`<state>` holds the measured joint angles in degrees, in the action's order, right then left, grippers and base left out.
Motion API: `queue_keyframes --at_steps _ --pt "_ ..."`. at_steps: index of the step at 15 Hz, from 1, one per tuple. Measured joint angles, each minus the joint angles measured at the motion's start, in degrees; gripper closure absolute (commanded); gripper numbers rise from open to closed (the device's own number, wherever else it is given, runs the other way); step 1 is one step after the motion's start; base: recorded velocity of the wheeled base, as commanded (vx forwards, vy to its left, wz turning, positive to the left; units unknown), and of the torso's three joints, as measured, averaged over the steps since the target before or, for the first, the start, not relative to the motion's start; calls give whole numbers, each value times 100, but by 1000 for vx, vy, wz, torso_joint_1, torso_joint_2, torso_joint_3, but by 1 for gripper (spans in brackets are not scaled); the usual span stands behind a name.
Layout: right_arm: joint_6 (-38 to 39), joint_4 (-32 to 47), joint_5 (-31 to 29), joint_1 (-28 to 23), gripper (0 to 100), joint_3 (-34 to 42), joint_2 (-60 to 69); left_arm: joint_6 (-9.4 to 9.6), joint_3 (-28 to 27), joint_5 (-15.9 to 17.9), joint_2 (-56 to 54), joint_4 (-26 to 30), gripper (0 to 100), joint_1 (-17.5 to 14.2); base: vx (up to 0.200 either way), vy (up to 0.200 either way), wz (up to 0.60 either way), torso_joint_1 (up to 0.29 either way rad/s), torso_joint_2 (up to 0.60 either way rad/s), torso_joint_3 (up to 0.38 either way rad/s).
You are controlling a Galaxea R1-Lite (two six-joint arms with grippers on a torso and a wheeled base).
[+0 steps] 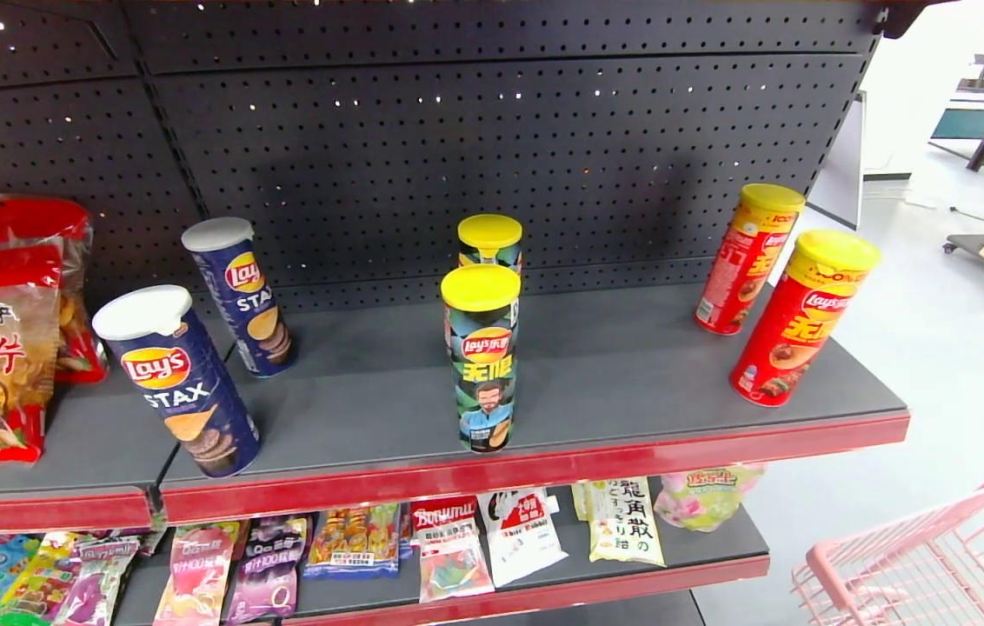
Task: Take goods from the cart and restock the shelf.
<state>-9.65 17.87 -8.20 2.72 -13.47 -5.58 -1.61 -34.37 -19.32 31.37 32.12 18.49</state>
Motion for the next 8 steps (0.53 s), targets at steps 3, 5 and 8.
queue_keyframes --at_steps 3,5,8 --pt "545 -187 55 0 0 16 60 -99 260 272 -1340 313 0 -638 0 0 0 0 0 0" --pt "561 -184 62 2 0 46 77 -262 651 384 -2024 -33 0 -681 0 0 0 0 0 0" --pt "567 -316 567 0 0 157 90 -394 1259 -363 -2426 -528 0 -828 0 0 0 0 0 0"
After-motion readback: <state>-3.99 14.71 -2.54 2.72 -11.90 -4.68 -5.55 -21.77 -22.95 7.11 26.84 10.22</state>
